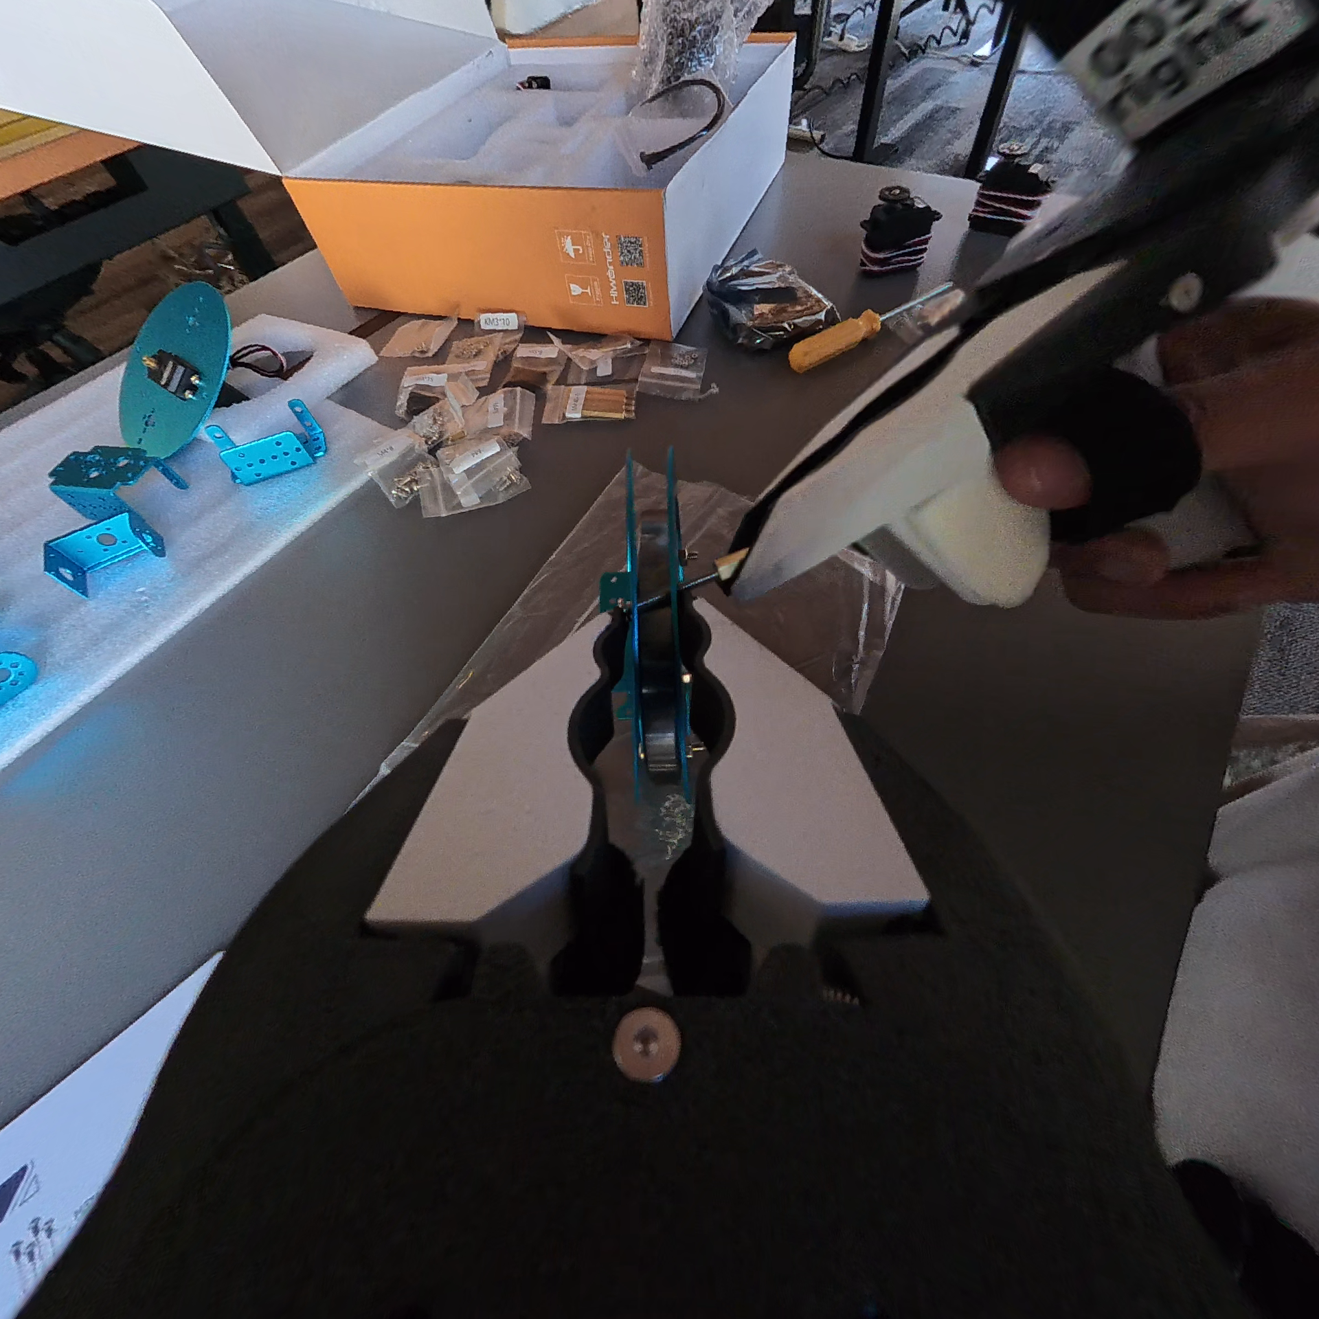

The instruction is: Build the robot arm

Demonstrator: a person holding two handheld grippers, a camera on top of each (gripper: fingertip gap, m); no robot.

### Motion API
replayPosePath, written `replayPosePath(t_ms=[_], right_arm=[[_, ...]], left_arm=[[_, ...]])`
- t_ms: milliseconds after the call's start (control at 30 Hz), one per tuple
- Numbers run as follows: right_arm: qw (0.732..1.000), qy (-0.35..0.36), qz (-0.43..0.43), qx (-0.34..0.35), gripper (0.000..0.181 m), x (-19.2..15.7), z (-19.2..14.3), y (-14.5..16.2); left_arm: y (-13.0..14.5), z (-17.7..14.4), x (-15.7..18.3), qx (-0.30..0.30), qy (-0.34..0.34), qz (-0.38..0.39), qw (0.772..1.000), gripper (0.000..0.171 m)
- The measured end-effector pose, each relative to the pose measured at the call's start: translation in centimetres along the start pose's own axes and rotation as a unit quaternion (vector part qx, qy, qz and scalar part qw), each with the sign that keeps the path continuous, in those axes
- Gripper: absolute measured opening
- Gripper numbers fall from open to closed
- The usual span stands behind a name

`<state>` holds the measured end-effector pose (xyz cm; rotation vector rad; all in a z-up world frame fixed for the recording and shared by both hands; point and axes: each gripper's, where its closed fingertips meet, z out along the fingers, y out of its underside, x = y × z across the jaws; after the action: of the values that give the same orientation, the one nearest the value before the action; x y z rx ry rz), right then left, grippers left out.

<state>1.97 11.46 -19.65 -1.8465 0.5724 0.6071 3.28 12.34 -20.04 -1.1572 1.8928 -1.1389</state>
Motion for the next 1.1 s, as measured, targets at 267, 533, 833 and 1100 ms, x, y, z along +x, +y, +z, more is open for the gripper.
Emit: replayPosePath(t_ms=[267,533,833,1100], right_arm=[[0.943,0.114,-0.312,0.003,0.025,0.3,-0.3,0.0],[0.769,0.199,-0.607,0.005,0.005,0.4,-0.1,-1.0],[0.999,0.005,-0.015,0.047,0.005,0.4,-0.1,-0.8],[0.990,0.012,-0.105,0.090,0.010,0.1,-0.3,-0.7]], left_arm=[[-0.1,0.1,0.1,0.008,0.004,-0.021,1.000,0.013],[-0.2,0.2,0.3,0.004,0.001,-0.010,1.000,0.014],[-0.4,0.4,0.1,0.013,-0.007,-0.012,1.000,0.013],[-0.4,0.4,0.3,0.020,0.004,-0.027,0.999,0.013]])
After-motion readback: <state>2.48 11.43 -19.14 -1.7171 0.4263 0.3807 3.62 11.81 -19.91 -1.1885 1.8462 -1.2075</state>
